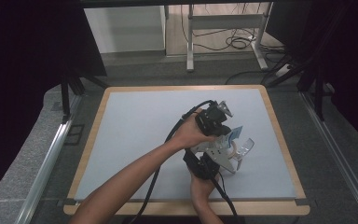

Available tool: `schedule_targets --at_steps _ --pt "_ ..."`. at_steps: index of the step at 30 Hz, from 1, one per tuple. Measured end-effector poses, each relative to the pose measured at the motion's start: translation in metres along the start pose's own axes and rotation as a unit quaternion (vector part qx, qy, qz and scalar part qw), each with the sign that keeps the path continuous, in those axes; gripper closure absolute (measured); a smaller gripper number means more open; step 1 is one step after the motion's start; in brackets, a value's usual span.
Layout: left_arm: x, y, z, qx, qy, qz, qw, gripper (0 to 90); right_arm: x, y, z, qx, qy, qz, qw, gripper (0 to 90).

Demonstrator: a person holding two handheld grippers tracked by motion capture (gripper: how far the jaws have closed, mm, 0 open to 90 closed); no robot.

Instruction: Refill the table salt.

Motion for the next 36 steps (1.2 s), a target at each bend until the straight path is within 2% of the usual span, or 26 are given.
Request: schedule_targets --at_steps 21,36 --pt "0.0002 -0.0006 -0.0019 -0.001 0.000 0.001 1.0000 90.0 0.0021 -0.0008 -0.0004 -0.006 0.001 -0.013 0.9999 46.0" --pt "0.0003 -0.0002 0.0000 0.000 -0.004 0.004 1.0000 90.0 0.0025 -0.0011 0.0021 -0.002 0.005 0.009 0.9999 46.2"
Point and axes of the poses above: each handheld gripper's, and its own axes: z roughly forward along the jaws, x roughly out of its top, y roughly to its right, the point moved 9 cm from there along z, roughly forward along the jaws, and after that the axes turned 3 degrees about y, right-handed, at the moved point
